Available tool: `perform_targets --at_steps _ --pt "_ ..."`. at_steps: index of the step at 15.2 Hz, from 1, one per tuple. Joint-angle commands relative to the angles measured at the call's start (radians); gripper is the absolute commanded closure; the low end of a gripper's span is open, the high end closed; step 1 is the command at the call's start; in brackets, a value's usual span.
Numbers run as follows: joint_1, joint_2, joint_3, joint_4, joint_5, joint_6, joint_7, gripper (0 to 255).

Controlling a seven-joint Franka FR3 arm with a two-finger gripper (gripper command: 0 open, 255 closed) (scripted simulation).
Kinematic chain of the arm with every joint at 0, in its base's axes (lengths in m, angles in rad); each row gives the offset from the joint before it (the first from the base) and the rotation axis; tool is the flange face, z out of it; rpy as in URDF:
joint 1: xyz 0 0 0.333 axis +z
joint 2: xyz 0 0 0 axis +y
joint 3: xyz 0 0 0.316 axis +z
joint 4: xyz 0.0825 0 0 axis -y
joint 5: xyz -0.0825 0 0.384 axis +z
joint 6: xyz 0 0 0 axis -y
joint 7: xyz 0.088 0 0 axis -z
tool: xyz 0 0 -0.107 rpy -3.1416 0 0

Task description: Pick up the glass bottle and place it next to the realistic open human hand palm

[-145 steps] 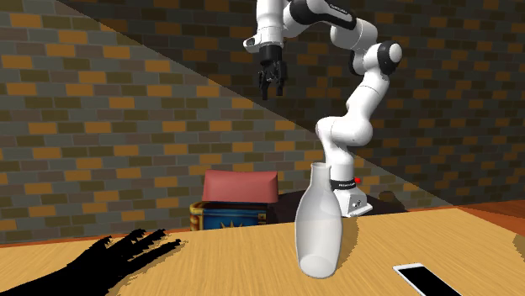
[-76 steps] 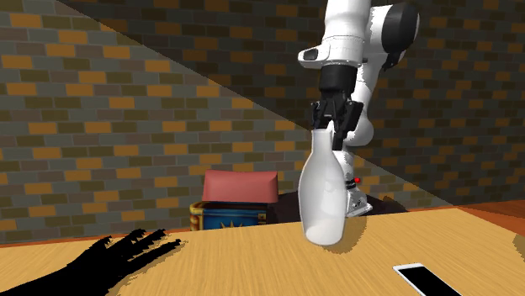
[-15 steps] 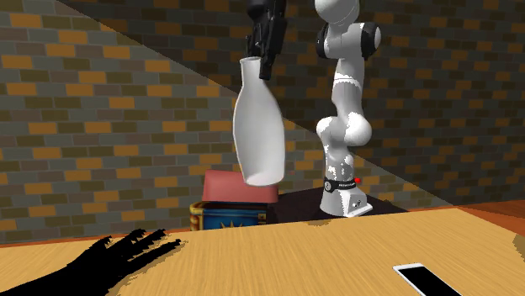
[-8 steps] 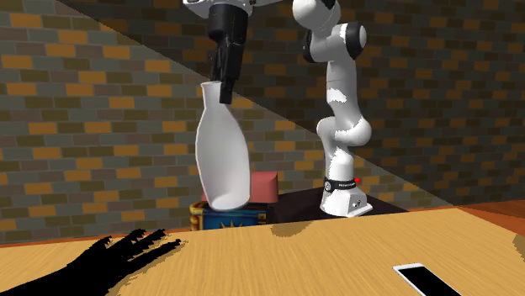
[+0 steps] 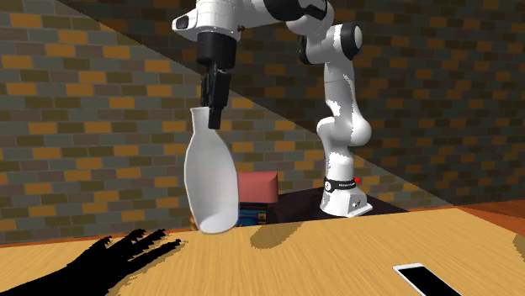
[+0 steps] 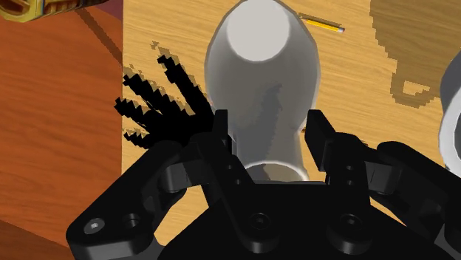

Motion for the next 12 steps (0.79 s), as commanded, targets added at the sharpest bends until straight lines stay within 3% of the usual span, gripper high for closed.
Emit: perform_targets --at_steps 1,12 --pt "-0.001 0.000 -0.001 -0.030 -0.001 0.032 0.002 255" --pt "-0.003 0.016 -0.005 -0.161 -0.016 0.174 0.019 255"
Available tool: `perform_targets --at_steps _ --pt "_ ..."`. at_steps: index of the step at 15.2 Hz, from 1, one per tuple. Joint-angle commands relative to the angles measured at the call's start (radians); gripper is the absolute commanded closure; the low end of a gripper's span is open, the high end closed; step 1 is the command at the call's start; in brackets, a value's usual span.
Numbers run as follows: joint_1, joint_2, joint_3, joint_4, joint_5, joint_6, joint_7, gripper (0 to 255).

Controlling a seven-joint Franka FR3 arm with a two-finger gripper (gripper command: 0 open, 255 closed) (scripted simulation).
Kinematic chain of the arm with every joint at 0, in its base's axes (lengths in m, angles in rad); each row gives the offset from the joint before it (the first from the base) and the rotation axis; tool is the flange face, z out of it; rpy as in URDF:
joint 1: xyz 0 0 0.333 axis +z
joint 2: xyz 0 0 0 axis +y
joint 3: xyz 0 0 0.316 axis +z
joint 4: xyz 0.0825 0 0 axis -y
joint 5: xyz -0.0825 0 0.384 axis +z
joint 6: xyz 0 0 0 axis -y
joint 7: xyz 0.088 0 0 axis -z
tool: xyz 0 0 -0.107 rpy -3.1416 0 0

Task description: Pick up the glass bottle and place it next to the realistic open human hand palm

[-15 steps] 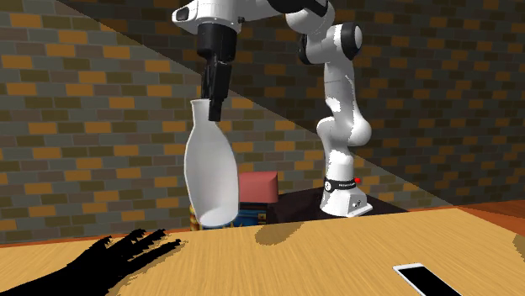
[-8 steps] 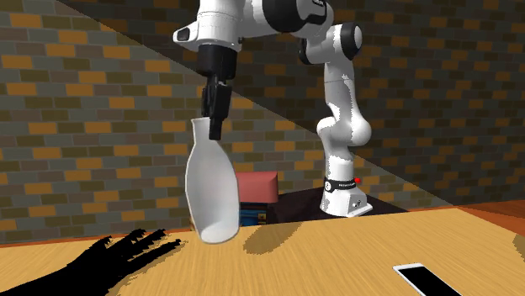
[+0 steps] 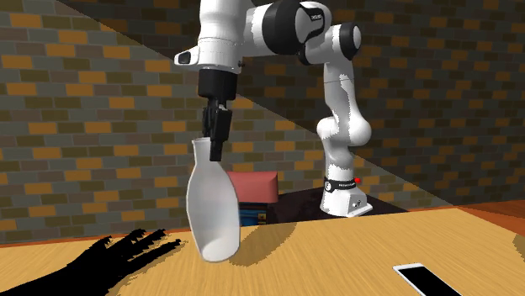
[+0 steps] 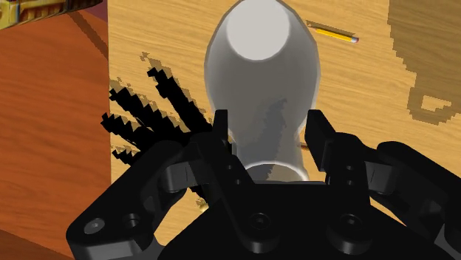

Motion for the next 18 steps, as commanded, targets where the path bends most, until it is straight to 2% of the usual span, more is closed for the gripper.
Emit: perform_targets --at_steps 1,9,16,17,18 --pt "0.001 0.009 -0.001 -0.020 -0.007 0.028 0.006 255" --pt "0.004 0.038 -0.006 -0.090 -0.031 0.122 0.026 255" --pt "0.004 0.038 -0.006 -0.090 -0.031 0.122 0.026 255" --pt "0.004 0.038 -0.006 -0.090 -0.031 0.122 0.026 0" --pt "0.004 0.038 -0.006 -0.090 -0.031 0.122 0.026 0"
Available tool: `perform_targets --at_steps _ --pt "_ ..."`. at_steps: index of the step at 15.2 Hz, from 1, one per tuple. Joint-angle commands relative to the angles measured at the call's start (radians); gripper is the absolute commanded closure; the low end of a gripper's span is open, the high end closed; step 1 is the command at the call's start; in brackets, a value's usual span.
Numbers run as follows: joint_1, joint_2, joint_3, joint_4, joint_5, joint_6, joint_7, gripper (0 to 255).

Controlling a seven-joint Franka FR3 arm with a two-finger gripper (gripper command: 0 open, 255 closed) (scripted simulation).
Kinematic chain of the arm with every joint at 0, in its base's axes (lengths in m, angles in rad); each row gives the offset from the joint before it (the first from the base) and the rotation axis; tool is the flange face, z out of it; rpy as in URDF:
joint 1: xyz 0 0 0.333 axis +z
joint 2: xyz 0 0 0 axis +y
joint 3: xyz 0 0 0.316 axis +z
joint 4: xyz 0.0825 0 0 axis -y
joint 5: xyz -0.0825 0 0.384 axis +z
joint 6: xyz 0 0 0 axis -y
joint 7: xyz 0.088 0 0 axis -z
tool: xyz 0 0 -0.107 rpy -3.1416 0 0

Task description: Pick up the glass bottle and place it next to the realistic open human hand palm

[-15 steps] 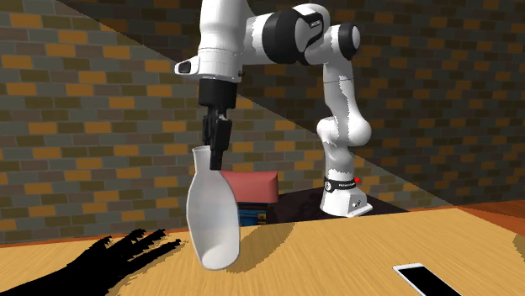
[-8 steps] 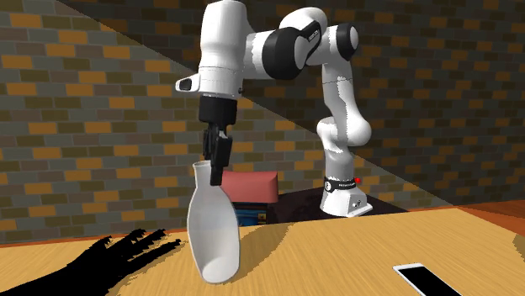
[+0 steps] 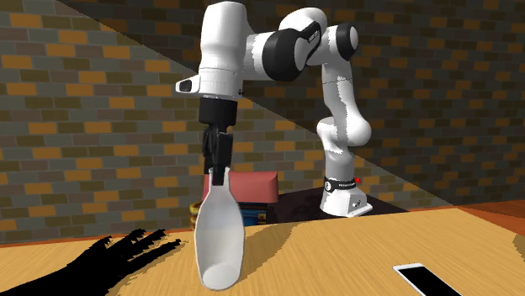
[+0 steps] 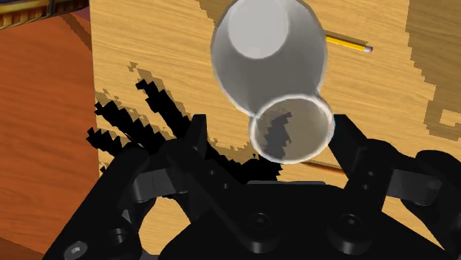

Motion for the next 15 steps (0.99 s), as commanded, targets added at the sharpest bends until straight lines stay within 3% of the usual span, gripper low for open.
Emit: perform_targets --at_steps 1,4,8,15 --pt "0.000 0.000 0.000 0.000 0.000 0.000 0.000 0" --pt "0.000 0.000 0.000 0.000 0.000 0.000 0.000 0" --pt "-0.005 -0.052 0.008 0.068 0.036 -0.111 -0.024 0" --pt "-0.005 -0.052 0.008 0.068 0.036 -0.111 -0.024 0"
